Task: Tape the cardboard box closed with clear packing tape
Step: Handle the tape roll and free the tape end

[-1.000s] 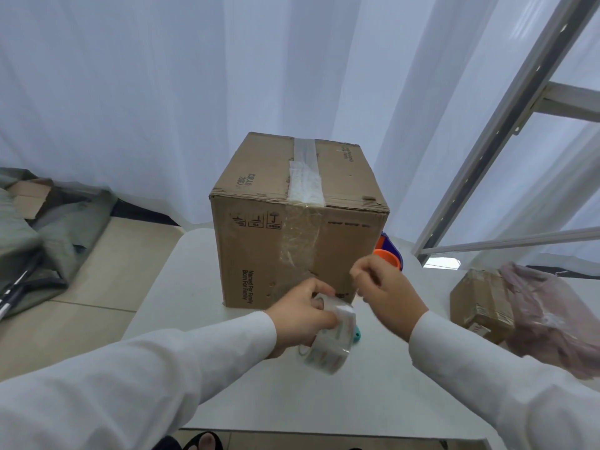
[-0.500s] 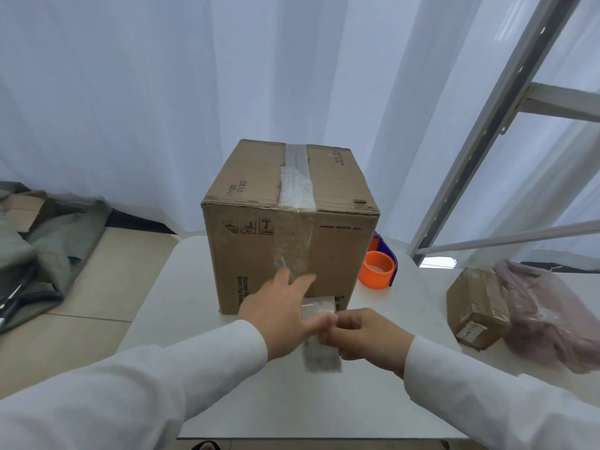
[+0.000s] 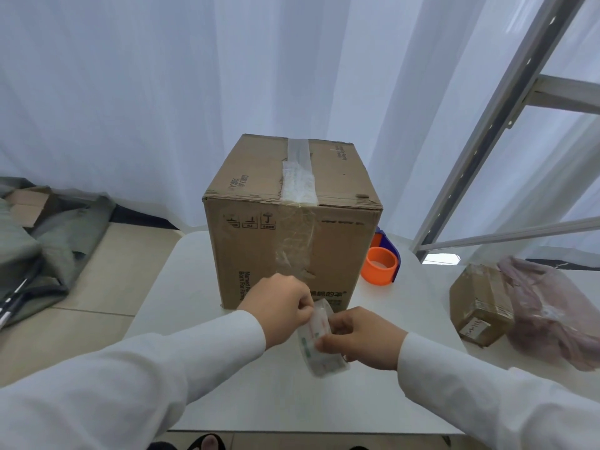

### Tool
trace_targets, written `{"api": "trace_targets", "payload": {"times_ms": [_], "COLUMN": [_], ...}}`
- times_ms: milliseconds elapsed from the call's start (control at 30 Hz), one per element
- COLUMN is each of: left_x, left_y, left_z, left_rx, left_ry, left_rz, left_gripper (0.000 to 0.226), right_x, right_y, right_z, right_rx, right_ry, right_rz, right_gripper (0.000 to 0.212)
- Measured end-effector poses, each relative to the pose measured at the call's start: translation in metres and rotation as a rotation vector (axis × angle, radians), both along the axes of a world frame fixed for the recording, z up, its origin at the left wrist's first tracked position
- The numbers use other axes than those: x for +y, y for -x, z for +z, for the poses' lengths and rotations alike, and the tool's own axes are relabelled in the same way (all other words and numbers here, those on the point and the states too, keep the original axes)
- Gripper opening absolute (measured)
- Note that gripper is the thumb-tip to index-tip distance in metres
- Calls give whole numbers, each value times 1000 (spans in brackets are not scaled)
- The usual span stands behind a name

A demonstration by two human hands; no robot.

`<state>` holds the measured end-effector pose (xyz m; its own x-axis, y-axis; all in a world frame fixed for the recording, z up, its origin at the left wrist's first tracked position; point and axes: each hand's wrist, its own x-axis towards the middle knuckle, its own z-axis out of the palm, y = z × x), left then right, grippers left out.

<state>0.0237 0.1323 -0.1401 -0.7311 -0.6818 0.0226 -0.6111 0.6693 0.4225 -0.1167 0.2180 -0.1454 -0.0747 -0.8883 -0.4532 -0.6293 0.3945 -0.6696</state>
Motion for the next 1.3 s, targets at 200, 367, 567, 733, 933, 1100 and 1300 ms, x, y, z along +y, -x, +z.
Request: {"api": "trace_targets", "payload": {"times_ms": [200,367,567,733,933,1100,1300], "left_x": [0,-3,-12,-12,0,5,-3], "left_y": [0,-4,-11,-10,-5,-5,-11], "left_z": [-2,-7,-5,-4,-2,-1,5], "left_rx": [-106,-357,-269,-1,352,461,203], "left_ry": [48,101,149,54,-320,-449,12], "left_rz": [-25,-212,-382,-374,-187,-109,-297], "left_gripper": [19,34,21,32,35,34,25], "right_x": [0,2,4,0,1,1,-4], "right_y": [0,4,10,10,10,11,-1], "right_z": [-2,4,9,13,19,31,38], "right_rx": [41,91,8,-167,-466,-476,-265], "right_ry": [28,78,47,24,-99,-112,-75], "right_rz": [40,118,182,101,-272,-297,-37], "right_gripper": [25,14,26,23,68,23,41]}}
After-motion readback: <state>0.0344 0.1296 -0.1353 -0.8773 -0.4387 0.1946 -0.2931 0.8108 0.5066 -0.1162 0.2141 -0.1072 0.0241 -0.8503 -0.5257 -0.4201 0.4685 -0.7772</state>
